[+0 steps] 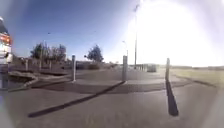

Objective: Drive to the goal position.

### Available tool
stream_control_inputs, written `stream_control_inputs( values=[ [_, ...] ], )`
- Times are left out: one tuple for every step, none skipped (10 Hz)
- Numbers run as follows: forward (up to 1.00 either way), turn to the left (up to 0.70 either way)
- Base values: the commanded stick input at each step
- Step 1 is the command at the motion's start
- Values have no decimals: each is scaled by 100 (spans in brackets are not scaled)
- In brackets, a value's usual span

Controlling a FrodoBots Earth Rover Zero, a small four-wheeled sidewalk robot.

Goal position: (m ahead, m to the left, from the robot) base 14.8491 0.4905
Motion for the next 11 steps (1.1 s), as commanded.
stream_control_inputs(
  values=[
    [70,0],
    [70,0],
    [70,0],
    [70,0],
    [70,0],
    [70,0],
    [70,0],
    [70,0],
    [70,0],
    [70,0],
    [70,0]
  ],
)
